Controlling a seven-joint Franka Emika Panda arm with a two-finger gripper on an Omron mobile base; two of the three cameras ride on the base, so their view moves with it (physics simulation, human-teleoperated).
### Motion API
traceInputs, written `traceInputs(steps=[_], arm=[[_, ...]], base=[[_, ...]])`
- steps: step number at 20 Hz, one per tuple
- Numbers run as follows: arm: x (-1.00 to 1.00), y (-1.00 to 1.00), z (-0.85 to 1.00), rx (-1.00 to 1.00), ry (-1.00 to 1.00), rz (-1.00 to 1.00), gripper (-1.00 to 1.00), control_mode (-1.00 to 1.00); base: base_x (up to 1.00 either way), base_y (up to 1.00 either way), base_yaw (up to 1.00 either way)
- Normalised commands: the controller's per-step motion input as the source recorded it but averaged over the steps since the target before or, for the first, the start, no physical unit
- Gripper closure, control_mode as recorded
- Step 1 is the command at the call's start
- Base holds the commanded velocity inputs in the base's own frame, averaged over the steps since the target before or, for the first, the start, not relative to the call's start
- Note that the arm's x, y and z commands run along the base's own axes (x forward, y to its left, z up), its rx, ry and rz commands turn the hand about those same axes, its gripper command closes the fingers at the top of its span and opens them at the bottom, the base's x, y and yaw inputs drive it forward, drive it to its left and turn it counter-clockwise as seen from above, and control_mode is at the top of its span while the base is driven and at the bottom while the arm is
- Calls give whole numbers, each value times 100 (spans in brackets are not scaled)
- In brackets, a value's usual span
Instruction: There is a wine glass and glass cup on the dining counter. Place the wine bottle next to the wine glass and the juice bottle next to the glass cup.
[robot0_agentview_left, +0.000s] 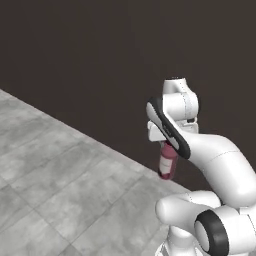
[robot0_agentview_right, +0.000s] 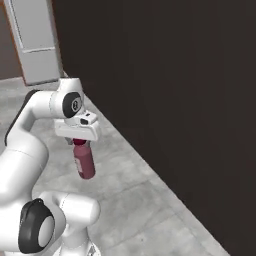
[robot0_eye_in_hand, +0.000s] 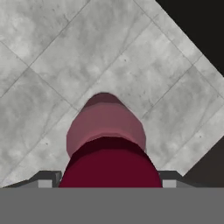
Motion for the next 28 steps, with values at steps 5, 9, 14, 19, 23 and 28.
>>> traceInputs(steps=[5,9,14,19,23,28], arm=[[0,0,0,0,0,0,100,100],[0,0,0,0,0,0,100,100],[0,0,0,0,0,0,100,100],[0,0,0,0,0,0,100,100],[0,0,0,0,0,0,100,100],[0,0,0,0,0,0,100,100]], base=[[70,-2,46],[70,-1,43],[74,0,36],[77,-1,33],[80,-1,30],[88,-5,20]])
